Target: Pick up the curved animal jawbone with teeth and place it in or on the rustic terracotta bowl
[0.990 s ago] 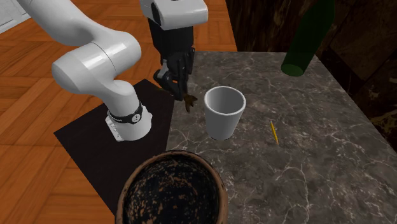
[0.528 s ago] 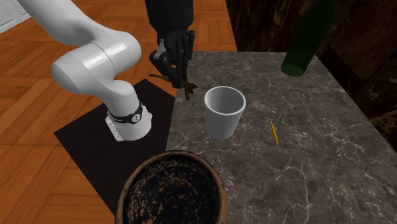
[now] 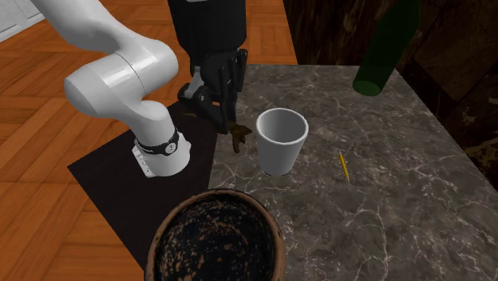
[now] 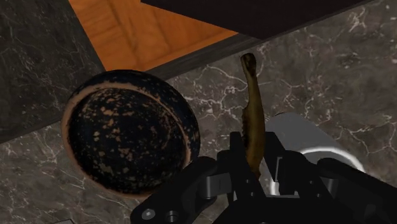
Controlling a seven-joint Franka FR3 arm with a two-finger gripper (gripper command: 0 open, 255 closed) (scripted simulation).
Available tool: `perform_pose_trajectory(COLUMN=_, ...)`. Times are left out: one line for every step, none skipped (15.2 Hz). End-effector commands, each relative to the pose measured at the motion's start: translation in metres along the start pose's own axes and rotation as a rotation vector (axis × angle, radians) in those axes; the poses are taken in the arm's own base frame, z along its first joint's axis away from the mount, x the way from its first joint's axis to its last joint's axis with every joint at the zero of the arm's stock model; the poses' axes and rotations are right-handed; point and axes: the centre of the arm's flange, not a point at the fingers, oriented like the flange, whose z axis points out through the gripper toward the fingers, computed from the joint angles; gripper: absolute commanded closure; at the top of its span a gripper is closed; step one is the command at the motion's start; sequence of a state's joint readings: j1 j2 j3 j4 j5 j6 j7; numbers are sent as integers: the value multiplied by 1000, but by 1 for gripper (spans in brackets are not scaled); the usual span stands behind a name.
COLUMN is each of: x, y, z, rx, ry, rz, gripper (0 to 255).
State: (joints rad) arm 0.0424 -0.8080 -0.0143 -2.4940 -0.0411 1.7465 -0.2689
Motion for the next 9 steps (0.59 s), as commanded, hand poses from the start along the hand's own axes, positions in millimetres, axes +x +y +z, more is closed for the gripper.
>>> perform_pose_trajectory(x=9, y=24, z=6, rx=-1, ry=0, rz=-1, gripper=255)
perform_pose_trajectory(x=15, y=36, z=7, rx=-1, ry=0, rz=-1, gripper=255)
perform_pose_trajectory(x=20, y=48, z=8, rx=-1, ry=0, rz=-1, gripper=255)
perform_pose_trajectory(x=26, y=60, z=10, rx=-1, ry=0, rz=-1, gripper=255)
perform_pose_trajectory(x=32, y=72, z=11, rx=-1, ry=0, rz=-1, gripper=255)
perform_pose_trajectory(x=37, y=84, z=13, rx=-1, ry=0, rz=-1, gripper=255)
perform_pose_trajectory(x=43, y=96, z=14, rx=-1, ry=0, rz=-1, gripper=255)
perform_pose_trajectory(x=48, y=107, z=16, rx=-1, ry=0, rz=-1, gripper=255)
perform_pose_trajectory(x=54, y=119, z=17, rx=-1, ry=0, rz=-1, gripper=255)
